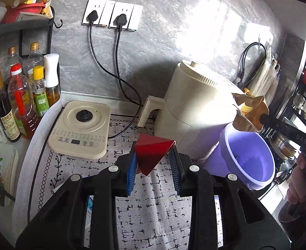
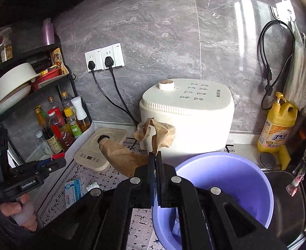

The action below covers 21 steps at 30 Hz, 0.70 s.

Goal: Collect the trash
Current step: 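Carry the brown paper into the bucket and open the right tool while the left tool carries the red paper, then lower the red paper into the bucket and open the left tool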

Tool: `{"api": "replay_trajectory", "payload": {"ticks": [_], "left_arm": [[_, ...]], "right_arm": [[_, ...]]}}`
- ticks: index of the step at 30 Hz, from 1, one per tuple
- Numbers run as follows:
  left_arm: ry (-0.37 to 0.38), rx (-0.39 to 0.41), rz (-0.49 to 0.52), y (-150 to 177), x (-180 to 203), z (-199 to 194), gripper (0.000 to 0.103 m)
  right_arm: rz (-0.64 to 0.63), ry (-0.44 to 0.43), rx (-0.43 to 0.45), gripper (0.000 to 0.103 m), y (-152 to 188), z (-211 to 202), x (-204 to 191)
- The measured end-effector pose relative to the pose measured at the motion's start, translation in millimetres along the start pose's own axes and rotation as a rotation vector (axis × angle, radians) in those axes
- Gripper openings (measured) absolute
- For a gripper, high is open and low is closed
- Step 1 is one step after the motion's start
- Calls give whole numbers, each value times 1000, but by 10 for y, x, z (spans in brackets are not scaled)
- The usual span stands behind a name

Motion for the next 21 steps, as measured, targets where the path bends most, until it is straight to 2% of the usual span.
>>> {"api": "replay_trajectory", "payload": {"ticks": [9,14,15,16,17,21], "left_arm": [[53,6,78,-161,612,149,29],[81,7,110,-189,931,234,29],[86,7,118,-186,994,252,29],[92,8,124,-182,1054,268,29],[98,9,129,-180,1112,285,29],[123,7,139,-152,1340,367,29]], "right_arm": [[76,68,32,3,28,-183,663],[65,31,11,6,157,-240,840],[55,45,15,27,197,-276,890],[54,73,30,63,231,-333,959],[61,89,55,71,254,-402,1041],[104,127,60,70,361,-526,1409]]}}
Point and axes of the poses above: each gripper's, at about its wrist camera, not at the fingertips, and z roughly the way its jaws point, x to its right, y to its underside, the point moved 8 cm from there along z, roughly the way its jaws point, and after that the axes turned 6 degrees about y, right-handed, at the moved point
